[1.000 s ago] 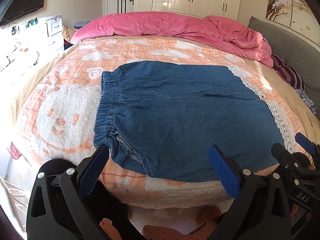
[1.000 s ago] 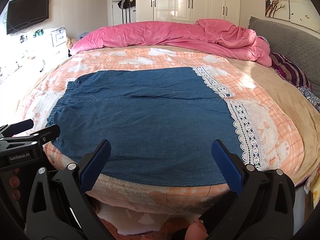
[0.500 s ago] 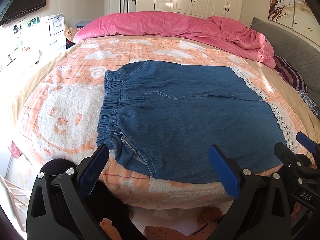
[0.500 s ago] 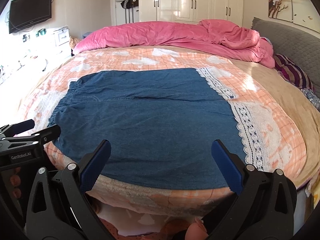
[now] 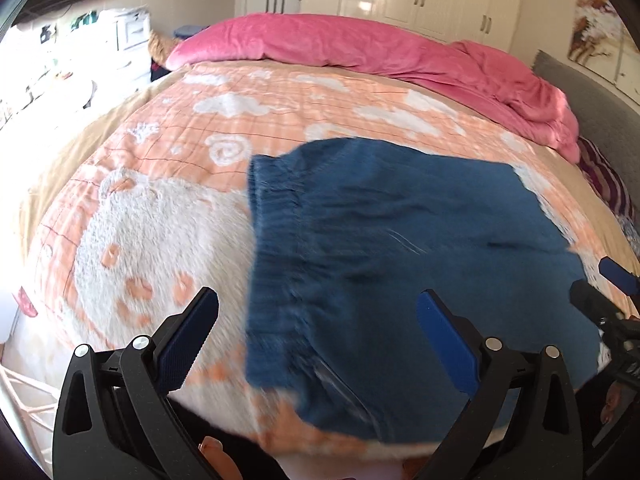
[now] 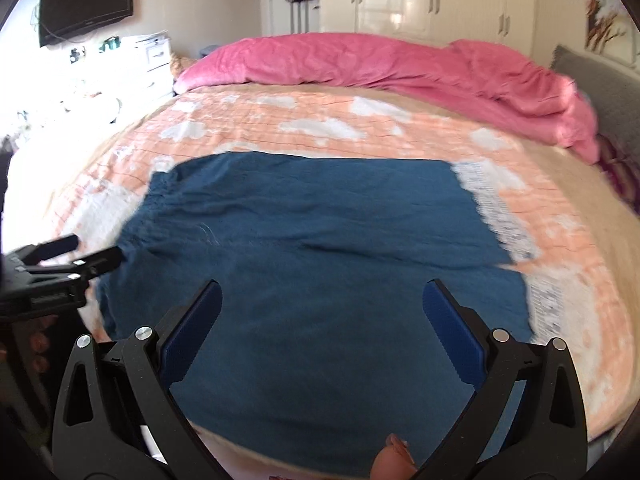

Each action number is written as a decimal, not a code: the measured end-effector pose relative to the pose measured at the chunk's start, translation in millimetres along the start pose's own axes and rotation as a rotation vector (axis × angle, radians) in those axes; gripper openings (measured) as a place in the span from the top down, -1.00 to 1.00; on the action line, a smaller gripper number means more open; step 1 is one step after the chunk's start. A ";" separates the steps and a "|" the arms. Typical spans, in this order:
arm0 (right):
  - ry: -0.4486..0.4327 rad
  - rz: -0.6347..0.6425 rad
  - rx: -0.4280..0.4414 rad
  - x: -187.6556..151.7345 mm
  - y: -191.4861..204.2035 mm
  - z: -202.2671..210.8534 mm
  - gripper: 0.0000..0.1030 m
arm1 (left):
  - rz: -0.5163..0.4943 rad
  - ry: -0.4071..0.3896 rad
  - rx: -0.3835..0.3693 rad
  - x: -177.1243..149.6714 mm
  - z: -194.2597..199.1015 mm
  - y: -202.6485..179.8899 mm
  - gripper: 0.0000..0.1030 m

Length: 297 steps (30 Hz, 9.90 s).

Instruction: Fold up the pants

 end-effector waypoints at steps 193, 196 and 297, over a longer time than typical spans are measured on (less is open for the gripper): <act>-0.012 -0.429 -0.054 36.3 -176.2 -21.0 0.91 | -0.192 0.048 -0.808 -72.8 -2.1 -202.0 -0.08; -0.041 -0.508 -0.056 19.9 -194.6 11.4 0.91 | -0.227 0.021 -0.803 -73.5 1.7 -206.0 0.07; 0.183 -0.516 0.035 -43.8 -297.3 -32.7 -0.25 | -0.438 0.237 -0.527 12.7 -93.8 -227.9 -0.18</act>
Point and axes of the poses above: each gripper's, at about its wrist camera, not at the fingertips, and z roughly against the way its jaws point, y to its left, x to its top, the point moved 10 cm from there along -z, roughly the way its jaws point, and after that the axes turned 7 degrees about -y, right-handed, at the moved point
